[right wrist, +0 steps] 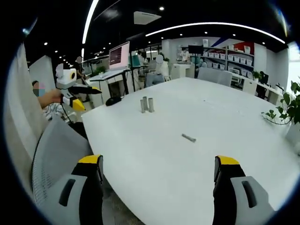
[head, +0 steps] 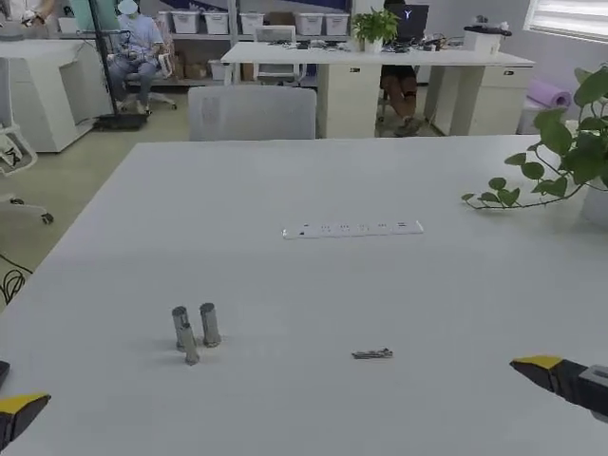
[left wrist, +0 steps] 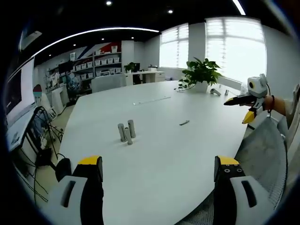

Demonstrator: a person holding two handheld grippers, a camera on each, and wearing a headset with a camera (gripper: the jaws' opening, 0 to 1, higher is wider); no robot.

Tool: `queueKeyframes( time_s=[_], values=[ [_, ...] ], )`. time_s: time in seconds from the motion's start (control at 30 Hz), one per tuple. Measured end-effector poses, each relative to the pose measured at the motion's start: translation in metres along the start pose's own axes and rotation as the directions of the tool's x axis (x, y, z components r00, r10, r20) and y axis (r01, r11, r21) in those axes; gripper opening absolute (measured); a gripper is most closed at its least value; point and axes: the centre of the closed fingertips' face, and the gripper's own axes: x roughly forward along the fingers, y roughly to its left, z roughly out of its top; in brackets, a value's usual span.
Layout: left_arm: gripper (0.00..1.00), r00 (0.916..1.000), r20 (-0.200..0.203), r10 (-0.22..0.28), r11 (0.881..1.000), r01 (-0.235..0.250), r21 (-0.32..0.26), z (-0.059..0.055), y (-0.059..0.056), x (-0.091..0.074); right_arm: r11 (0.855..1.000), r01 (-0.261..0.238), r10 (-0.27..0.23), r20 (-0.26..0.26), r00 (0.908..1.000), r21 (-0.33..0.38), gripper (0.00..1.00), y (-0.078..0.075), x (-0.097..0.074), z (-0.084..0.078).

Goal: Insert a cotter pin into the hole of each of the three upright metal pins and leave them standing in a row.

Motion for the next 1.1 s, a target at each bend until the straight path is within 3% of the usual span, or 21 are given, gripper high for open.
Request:
queueKeyframes(
  time_s=[1.1],
  values=[
    [0.99, 1.0000, 0.000, 0.002, 1.000, -0.002, -0.002, -0.0015, 0.0015, 0.0019, 1.000, -0.015, 0.015, -0.005, 0.9999, -0.001, 1.00, 0.0015, 0.0043, -0.0006]
  ],
)
